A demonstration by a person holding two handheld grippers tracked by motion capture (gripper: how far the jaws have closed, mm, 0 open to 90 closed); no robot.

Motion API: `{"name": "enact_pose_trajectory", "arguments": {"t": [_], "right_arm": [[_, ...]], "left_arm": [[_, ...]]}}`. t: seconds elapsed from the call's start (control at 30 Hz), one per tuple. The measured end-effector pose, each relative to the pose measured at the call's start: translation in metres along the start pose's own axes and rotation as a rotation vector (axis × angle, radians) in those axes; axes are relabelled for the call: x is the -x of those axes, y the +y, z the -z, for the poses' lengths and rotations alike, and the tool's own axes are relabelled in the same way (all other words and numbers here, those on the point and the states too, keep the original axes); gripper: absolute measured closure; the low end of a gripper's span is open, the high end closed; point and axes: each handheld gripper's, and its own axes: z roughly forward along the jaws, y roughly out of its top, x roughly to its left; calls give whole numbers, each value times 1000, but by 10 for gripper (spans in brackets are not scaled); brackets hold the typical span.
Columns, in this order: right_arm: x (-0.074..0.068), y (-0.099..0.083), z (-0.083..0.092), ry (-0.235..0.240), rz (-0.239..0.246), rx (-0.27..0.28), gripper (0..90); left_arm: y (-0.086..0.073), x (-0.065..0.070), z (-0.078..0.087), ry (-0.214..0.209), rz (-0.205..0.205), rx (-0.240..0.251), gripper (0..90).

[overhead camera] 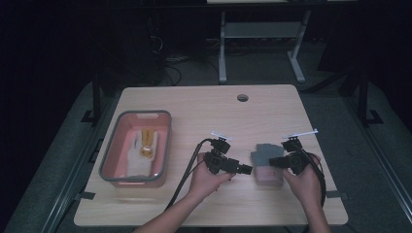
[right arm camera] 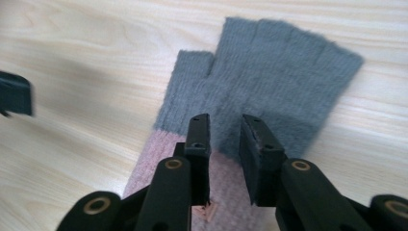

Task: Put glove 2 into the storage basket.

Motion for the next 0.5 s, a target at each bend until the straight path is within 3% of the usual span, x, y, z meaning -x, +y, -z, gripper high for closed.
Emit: {"name": "enact_pose_trajectory", "arguments": {"t": [0.17, 0.33, 0.5], "right_arm": [[12, -2, 3, 12, -37, 18, 665], [27, -5, 0, 63, -80, 27, 611], [35, -7, -1, 83, -101, 38, 579]], "left_arm": [[2, -1, -14, 12, 15, -4, 327], [4, -3, -28, 24, 55, 4, 363], [4, -5, -40, 27, 90, -2, 396]]}}
